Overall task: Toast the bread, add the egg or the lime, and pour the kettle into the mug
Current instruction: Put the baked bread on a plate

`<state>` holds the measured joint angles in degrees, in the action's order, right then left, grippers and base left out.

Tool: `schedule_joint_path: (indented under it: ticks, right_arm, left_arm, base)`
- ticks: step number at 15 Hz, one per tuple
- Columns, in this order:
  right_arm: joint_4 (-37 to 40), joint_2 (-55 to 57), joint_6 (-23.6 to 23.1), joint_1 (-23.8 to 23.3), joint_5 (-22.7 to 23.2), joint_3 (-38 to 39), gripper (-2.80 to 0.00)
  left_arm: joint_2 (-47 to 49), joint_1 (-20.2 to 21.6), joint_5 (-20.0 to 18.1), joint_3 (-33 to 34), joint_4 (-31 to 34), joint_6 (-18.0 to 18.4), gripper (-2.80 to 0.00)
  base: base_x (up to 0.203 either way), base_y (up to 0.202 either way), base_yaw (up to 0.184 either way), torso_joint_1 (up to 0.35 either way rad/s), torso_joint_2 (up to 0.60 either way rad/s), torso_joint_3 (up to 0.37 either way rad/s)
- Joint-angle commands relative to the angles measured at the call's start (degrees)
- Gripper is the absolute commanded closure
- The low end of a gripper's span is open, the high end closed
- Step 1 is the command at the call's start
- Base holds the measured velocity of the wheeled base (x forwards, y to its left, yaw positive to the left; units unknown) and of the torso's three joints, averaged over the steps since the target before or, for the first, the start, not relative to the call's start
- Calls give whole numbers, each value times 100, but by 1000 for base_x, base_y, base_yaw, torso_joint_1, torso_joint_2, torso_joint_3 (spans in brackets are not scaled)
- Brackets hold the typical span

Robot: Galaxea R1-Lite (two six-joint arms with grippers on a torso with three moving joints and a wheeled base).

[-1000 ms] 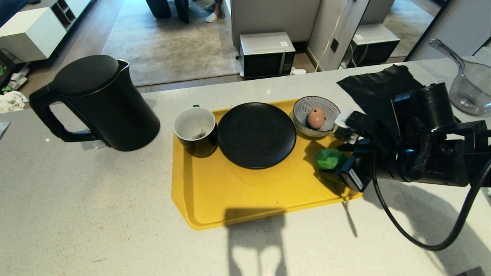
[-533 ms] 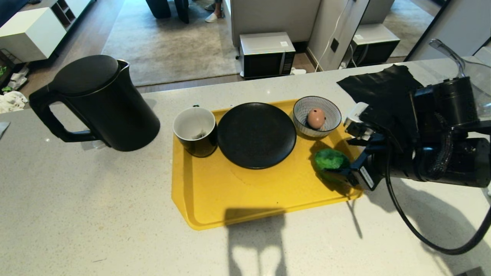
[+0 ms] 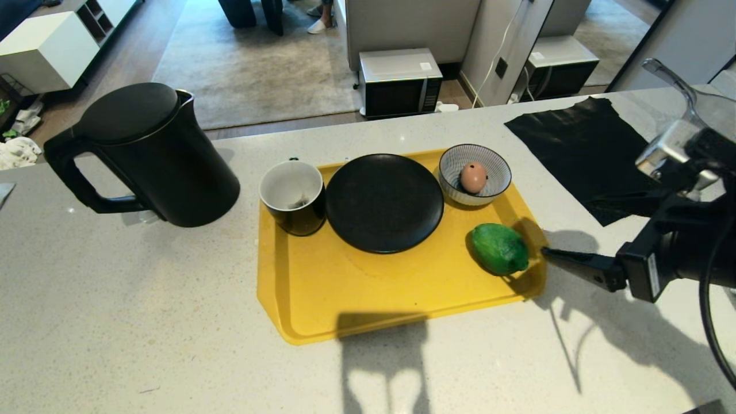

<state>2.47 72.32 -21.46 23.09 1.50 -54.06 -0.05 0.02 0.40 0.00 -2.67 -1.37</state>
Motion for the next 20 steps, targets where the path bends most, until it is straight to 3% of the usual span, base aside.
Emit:
schedule_joint_path:
  ticks: [1, 9, 17, 20]
  right_arm:
    - [1, -483, 61, -125, -222, 30, 0]
    - [433, -1703, 532, -694, -281, 47, 0]
    - [1367, -3370, 564, -782, -260, 334, 0]
    - [1521, -4313, 584, -1109, -288, 638, 0]
  left_arm:
    - [-4, -2, 4, 97, -5, -4, 0]
    - [-4, -2, 4, 97, -5, -4, 0]
    - [-4, 6, 4, 97, -5, -4, 0]
    - [-4, 0, 4, 97, -5, -4, 0]
  base:
    - [0, 0, 0, 0, 0, 0]
    - [0, 0, 0, 0, 0, 0]
    - [0, 0, 0, 0, 0, 0]
    - [0, 0, 0, 0, 0, 0]
